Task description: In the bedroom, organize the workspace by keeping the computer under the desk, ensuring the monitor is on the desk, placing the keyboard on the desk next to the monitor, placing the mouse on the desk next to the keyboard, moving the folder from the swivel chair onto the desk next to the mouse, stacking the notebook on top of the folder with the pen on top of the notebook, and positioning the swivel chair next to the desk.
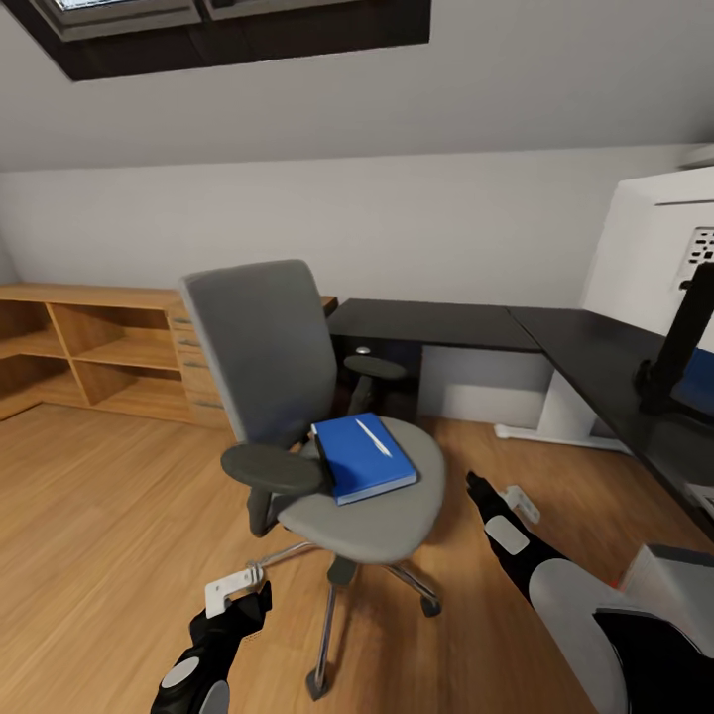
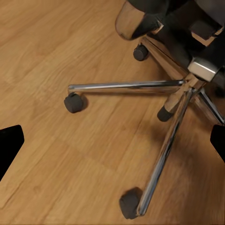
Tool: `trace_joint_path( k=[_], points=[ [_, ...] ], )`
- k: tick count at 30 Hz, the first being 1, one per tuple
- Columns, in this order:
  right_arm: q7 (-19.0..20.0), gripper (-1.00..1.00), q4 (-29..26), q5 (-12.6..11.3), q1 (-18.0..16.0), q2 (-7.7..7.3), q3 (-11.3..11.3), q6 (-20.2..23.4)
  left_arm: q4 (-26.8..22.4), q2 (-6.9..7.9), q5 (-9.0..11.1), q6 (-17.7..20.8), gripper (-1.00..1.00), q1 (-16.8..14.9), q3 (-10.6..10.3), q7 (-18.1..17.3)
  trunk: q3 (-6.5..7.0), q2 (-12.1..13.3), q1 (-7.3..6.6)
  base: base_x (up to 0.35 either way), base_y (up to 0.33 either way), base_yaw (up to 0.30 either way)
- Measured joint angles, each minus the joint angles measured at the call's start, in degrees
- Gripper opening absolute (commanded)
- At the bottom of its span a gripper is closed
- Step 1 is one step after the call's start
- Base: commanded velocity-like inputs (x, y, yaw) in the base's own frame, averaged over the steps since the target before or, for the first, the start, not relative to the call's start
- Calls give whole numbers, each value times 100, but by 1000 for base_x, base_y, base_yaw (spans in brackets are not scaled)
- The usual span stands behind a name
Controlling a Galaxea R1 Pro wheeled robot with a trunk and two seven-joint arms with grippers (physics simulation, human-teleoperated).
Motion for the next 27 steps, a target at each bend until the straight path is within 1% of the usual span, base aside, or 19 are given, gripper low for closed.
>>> trace_joint_path(
  k=[7, 13, 16, 18, 22, 27],
  points=[
    [0, 100, 5, 0, 0, 1, 0, 1, 0, 0, 0, 0, 100, 2, 5, 0, 0, 0, 2, 187, 0, 0],
    [0, 100, 17, 0, 0, 9, 6, 1, 0, 0, 0, -2, 100, 2, 7, 0, 0, 0, 3, 67, 0, 39],
    [0, 100, 20, 1, -1, 36, 7, 2, -4, 7, 0, -9, 100, 1, 25, 5, 0, 0, 3, 13, 0, 129],
    [0, 100, 20, 1, -1, 49, 3, 2, -8, 15, 0, -15, 100, 5, 86, 8, 0, 0, 3, 3, 0, 167],
    [3, 100, 28, 1, -1, 53, 2, 2, -10, 17, 1, -17, 100, 3, 146, 9, 0, 0, 3, 1, 0, 181],
    [7, 100, 29, 1, -1, 54, 0, 2, -10, 18, 1, -17, 100, 2, 155, 9, 0, 0, 3, 0, 0, 186]
  ],
)
